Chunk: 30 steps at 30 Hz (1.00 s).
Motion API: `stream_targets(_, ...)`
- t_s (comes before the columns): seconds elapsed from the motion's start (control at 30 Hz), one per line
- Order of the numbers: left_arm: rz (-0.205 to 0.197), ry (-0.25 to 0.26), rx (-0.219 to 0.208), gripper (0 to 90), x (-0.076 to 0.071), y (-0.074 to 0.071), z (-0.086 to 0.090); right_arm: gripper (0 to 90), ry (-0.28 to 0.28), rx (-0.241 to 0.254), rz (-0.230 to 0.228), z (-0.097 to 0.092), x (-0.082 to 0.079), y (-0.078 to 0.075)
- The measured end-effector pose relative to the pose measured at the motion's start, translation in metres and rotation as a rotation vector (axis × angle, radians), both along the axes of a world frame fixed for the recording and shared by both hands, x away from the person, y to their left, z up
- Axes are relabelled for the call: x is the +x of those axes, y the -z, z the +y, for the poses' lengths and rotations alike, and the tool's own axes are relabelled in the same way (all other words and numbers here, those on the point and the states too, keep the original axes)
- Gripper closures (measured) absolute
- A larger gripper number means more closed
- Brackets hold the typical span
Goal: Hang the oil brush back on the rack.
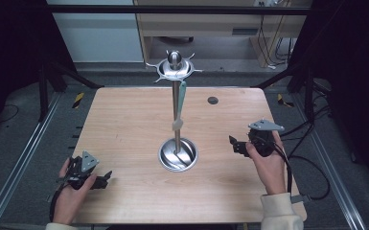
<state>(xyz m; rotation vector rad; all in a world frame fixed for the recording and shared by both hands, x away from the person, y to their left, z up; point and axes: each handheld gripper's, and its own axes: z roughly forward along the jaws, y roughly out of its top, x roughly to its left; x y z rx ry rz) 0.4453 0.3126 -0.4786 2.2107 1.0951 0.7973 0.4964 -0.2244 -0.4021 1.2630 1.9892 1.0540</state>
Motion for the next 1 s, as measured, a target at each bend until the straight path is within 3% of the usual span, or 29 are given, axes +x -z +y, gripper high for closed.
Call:
stream_targets(0.13, 0.000, 0.001, 0.002, 3.0, 0.000, 0.000, 0.000, 13.2, -0.016, -0.040, 0.026, 0.003, 0.003, 0.008)
stream_targets(0.43, 0.002, 0.002, 0.003, 3.0, 0.000, 0.000, -0.001, 13.8, -0.042, -0.073, 0.095, 0.010, 0.008, 0.032)
stream_targets(0.87, 0.007, 0.005, 0.006, 3.0, 0.000, 0.001, -0.002, 14.2, -0.048, -0.123, 0.125, 0.016, 0.017, 0.061)
stream_targets(1.0, 0.009, 0.007, 0.009, 3.0, 0.001, 0.002, -0.002, 13.9, -0.039, -0.116, 0.132, 0.017, 0.020, 0.067)
